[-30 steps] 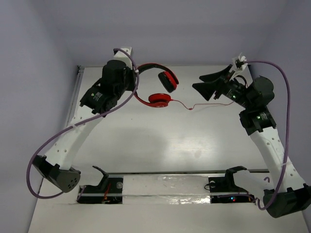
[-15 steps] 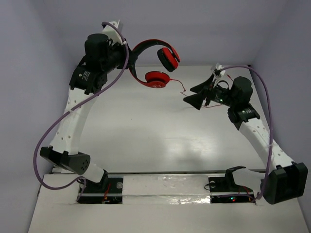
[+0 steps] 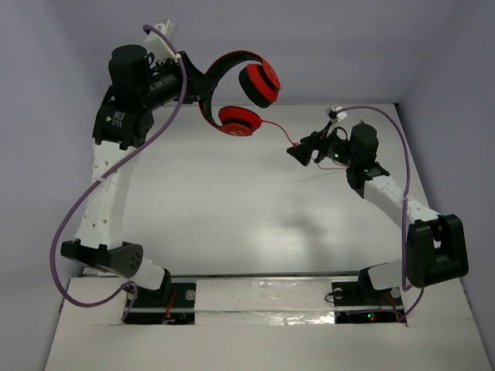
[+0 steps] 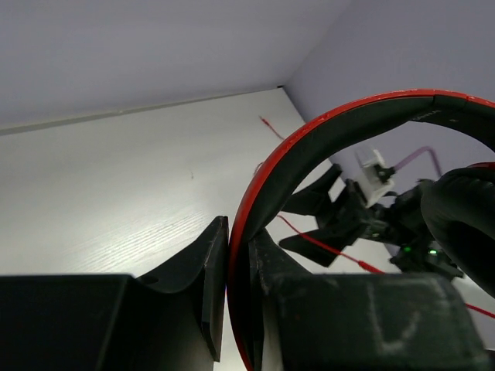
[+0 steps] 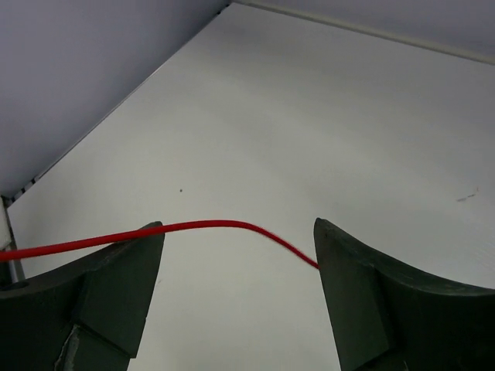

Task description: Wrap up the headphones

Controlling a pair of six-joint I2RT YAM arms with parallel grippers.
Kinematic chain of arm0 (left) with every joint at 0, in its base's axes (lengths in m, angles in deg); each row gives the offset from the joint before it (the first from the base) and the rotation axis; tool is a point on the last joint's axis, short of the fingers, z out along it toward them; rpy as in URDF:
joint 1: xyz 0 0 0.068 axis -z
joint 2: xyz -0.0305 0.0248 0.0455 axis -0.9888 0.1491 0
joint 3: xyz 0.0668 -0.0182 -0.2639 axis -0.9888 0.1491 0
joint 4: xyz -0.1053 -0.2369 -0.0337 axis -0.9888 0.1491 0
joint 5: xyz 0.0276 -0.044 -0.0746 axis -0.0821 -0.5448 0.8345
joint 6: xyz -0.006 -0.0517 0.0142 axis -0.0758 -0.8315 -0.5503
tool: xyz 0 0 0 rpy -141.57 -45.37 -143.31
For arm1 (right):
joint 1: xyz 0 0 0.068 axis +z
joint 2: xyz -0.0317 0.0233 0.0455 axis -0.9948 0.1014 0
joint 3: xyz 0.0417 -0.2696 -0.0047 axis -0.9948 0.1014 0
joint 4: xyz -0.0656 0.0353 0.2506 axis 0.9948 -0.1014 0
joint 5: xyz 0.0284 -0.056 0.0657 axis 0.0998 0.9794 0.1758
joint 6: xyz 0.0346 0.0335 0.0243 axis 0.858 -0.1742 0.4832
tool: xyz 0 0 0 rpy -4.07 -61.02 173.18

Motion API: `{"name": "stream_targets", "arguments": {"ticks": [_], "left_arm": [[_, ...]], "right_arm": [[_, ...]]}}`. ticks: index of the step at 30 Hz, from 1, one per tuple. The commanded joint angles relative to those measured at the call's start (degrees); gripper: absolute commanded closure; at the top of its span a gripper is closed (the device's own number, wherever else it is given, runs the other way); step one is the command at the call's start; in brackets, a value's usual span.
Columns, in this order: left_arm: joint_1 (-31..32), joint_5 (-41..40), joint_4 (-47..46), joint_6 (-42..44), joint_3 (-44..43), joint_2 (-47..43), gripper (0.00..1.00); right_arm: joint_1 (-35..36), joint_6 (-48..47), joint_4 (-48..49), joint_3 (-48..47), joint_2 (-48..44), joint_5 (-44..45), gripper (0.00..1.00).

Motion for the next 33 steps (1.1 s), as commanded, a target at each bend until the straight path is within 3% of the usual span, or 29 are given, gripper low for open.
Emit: {"name": "stream_targets", "arguments": {"ticks": [1,9,23,26,27,28,33], "left_arm": [[-1.71,9.05,-8.21,-6.53,-4.33,-2.15,1.00],[-2.77,13.99,-11.21,-11.63,-6.79,-1.27,1.00],[-9.45,19.88,-17.71,-19.71,-8.55,-0.93,1.00],[-10.15,19.45,-20.26,-21.56,-8.38,-0.22,1.00],[-10.15,18.92,-20.87,-22.61,-6.98,-0.13,1.00],[-10.15,18.05,-23.40,-23.58,-5.40,-0.30,1.00],[-10.15,10.15,-29.83,-27.80,9.86,-2.85,1.00]], "right_arm": [[-0.10,1.18,10.13,0.61,2.25,3.27,0.17],[-0.10,3.56,18.83,-0.35,11.12,9.16,0.18],[-0.10,5.93,22.62,0.35,19.21,6.09,0.26],[1.13,7.15,22.80,1.05,19.83,6.08,0.46],[1.83,7.33,22.45,1.14,19.66,6.35,0.66],[2.71,7.60,22.36,1.31,19.22,7.48,0.73],[11.83,7.25,11.48,-0.35,14.31,16.35,0.98]]}}
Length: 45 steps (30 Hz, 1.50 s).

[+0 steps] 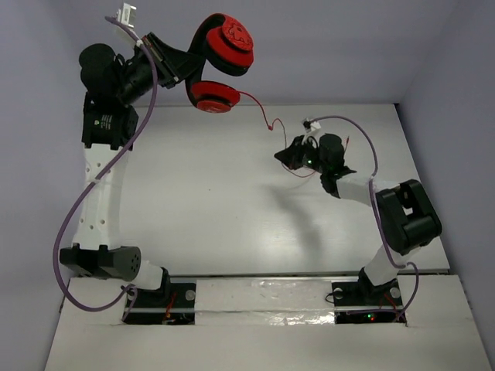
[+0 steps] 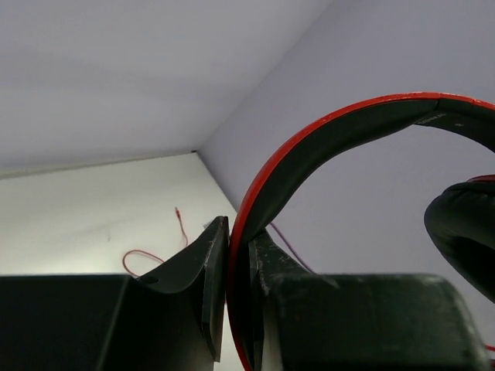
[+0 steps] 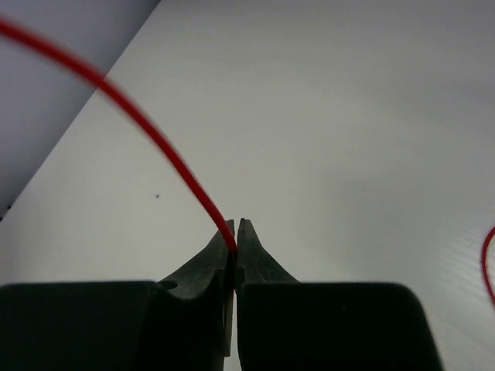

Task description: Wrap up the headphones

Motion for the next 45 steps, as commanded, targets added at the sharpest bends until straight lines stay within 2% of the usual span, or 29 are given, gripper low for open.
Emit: {"name": "stream_targets", "arguments": {"ticks": [1,10,15,18,22,25,28,32,35,41,45], "left_arm": [[-0.31,-10.39,-7.78,-5.55,8.61,-1.61,1.00],[-2.07,-32.65,-17.10,-9.77,32.78,-6.09,1.00],[-2.07,-38.03,-19.21,-11.35,41.74,-7.32,1.00],[-2.59,-40.68,-20.97,-12.32,45.79,-8.55,1.00],[-3.39,-41.29,-21.15,-13.03,47.21,-9.43,1.00],[-3.39,-46.46,-21.14,-11.89,47.65,-10.22,1.00],[-0.24,-48.32,-21.50,-10.75,48.79,-9.61,1.00],[6.27,-54.90,-20.45,-7.06,49.76,-7.77,1.00],[10.92,-57.81,-20.54,-4.60,50.29,-6.45,1.00],[15.59,-59.75,-20.09,1.47,49.76,-4.25,1.00],[18.49,-56.51,-19.92,6.65,48.10,-2.32,1.00]], "right_arm": [[6.54,-0.23,-5.91,-1.42,-5.85,9.07,1.00],[11.38,4.26,-30.87,2.09,-12.10,28.06,1.00],[15.06,4.43,-40.36,1.30,-15.44,31.44,1.00],[17.36,4.26,-45.55,-2.11,-14.31,34.77,1.00],[20.07,2.59,-50.66,-6.33,-12.20,38.19,1.00],[25.07,0.31,-53.65,-10.19,-12.28,37.51,1.00],[29.47,-0.75,-56.46,-13.98,-12.28,36.00,1.00],[35.19,-4.70,-63.04,-24.07,-11.14,36.97,1.00],[36.51,-7.16,-68.84,-29.36,-9.74,38.37,1.00],[37.05,-10.94,-77.46,-40.34,-11.05,39.69,1.00],[37.05,-12.35,-82.30,-46.07,-11.31,43.74,1.00]]}}
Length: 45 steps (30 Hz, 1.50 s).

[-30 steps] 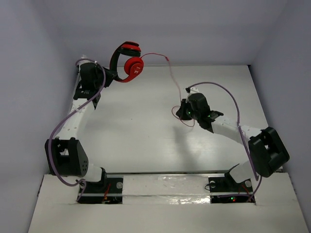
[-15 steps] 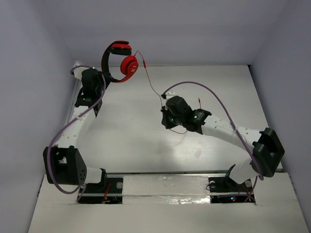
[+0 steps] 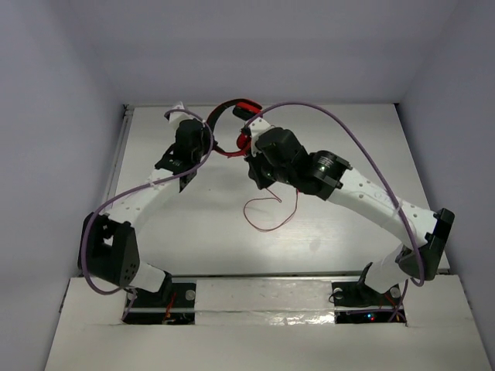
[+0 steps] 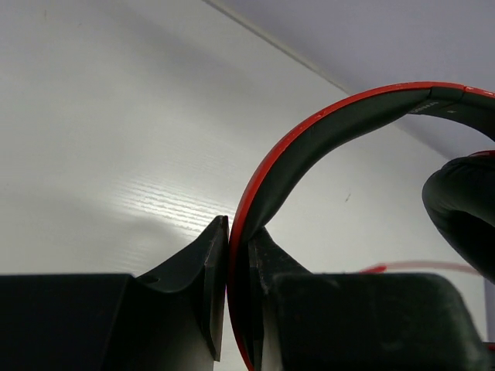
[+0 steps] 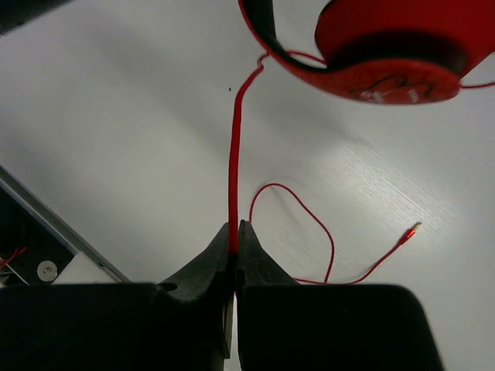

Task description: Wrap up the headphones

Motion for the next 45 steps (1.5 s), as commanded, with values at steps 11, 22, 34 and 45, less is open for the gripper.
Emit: {"name": "stream_targets", "arguments": {"ticks": [11,22,34,45], "left_arm": [[5.80,11.06,-3.00,13.72,0.72,-0.95,1.00],[5.80,17.56,0.70,15.75,5.64,-4.92,1.00],[5.80,30.40,3.07,18.30,6.26,-8.43,1.00],[2.38,38.31,4.57,17.51,2.04,-10.63,1.00]], "right_arm": [[-0.33,-6.54,-6.84,-9.77,-1.00,13.51,1.00],[-7.97,-8.82,0.44,-8.46,-2.40,17.83,1.00],[-16.67,-9.53,9.32,-2.57,-1.70,14.05,1.00],[-19.84,-4.26,16.70,8.85,-8.29,12.74,1.00]]}}
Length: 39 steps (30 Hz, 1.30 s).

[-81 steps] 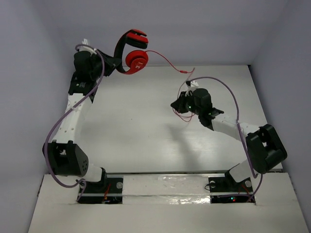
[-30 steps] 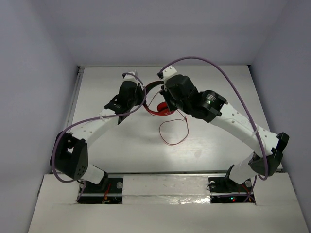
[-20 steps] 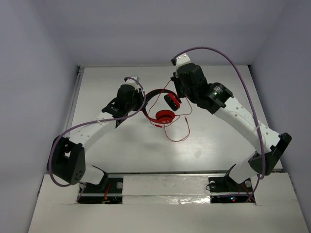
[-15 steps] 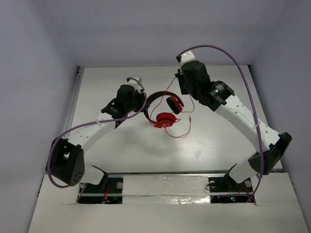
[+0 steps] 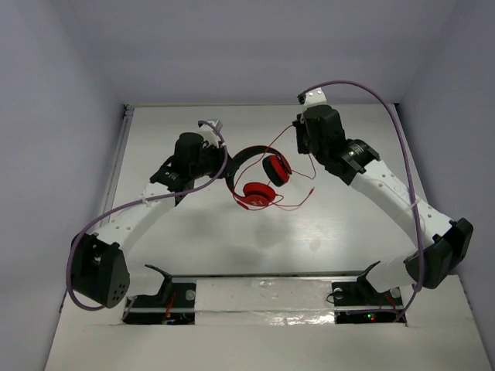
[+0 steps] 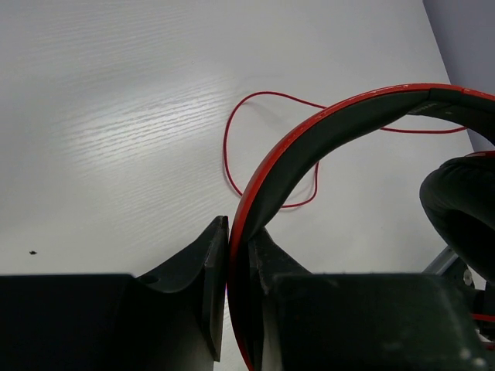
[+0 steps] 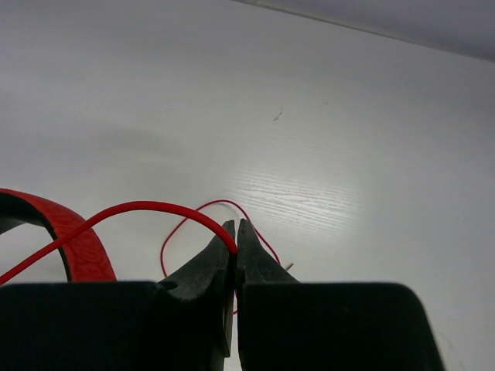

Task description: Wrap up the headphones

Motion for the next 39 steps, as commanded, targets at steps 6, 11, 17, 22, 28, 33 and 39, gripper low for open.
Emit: {"name": "stream_targets", "arguments": {"ticks": [6,11,17,22,28,33,39], "left_arm": [[-2.97,8.25,-1.68,-1.20,-6.36,-3.68,1.00],[-4.90,13.52,-2.11,-1.73,-7.60,-4.82,1.00],[-7.72,19.59,-0.90,-2.53,-9.61,-4.74,1.00],[-9.99,16.00,-0.36,-3.92,-10.67,-5.88,1.00],[-11.76,13.27,-2.47,-9.63,-13.04,-5.35,1.00],[-11.76,4.14,1.57,-9.55,-16.82,-6.06,1.00],[-11.76,-1.76,2.37,-11.30,-20.16,-5.27,1.00]], "right_arm": [[-0.74,5.18,9.66,7.15,-6.49,-2.33,1.00],[-0.74,5.79,9.58,8.12,-5.61,-1.64,1.00],[-2.40,7.82,12.75,11.11,-5.10,-4.80,1.00],[-2.41,10.18,16.70,14.71,-7.46,-7.25,1.00],[-2.41,12.65,25.74,21.56,-8.78,-20.95,1.00],[-2.41,12.82,36.36,27.45,-8.78,-33.69,1.00],[-2.41,18.52,51.21,33.35,-5.62,-44.68,0.97]]}}
